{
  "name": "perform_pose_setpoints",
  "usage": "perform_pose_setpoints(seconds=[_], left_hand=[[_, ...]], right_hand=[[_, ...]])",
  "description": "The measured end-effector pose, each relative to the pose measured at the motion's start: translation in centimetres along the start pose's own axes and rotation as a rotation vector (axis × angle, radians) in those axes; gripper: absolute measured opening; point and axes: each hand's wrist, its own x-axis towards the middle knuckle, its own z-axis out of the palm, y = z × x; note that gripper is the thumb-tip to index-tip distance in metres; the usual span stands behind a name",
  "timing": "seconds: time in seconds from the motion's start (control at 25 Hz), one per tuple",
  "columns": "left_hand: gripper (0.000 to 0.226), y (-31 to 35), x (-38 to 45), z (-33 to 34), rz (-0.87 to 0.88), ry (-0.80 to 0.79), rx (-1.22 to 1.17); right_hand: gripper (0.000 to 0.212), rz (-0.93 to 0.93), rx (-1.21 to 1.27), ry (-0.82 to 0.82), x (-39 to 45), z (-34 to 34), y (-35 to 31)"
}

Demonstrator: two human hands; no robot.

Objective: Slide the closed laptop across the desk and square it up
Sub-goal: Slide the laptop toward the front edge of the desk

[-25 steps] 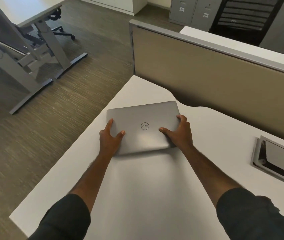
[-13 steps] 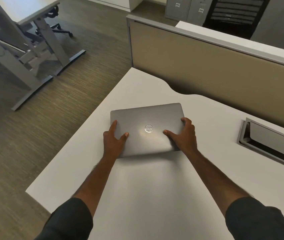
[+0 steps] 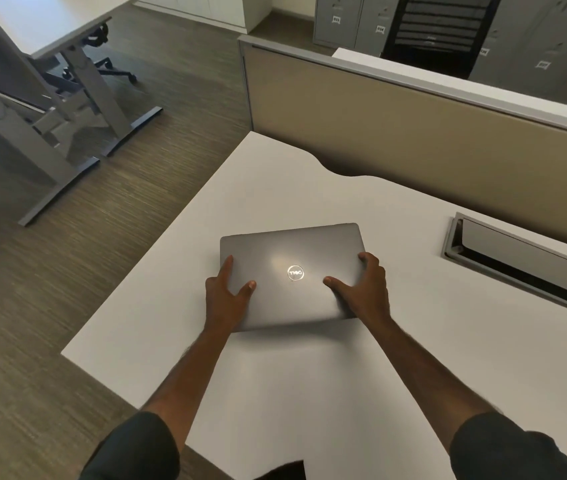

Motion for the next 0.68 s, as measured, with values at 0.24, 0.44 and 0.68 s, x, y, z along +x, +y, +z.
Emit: perform_pose_setpoints(seconds=[0.24,0.44,0.68], left_hand=[[0.077,-1.5,-4.2,1.0,0.017,-0.033,0.003],[0.078,-2.3,-7.1,2.1,0.036,-0.059,0.006],[0.077,-3.6,-10.0,3.5,0.033,-0.091,-0.003]], right_hand=[[0.099,0.031,0.007,0.014,-4.2,-1.4,3.2],[0.099,0.042,-0.002,0.037,-7.0,-2.9,5.3],[0.099,0.047,-0.011,0.068,-9.8,-3.8,8.0]])
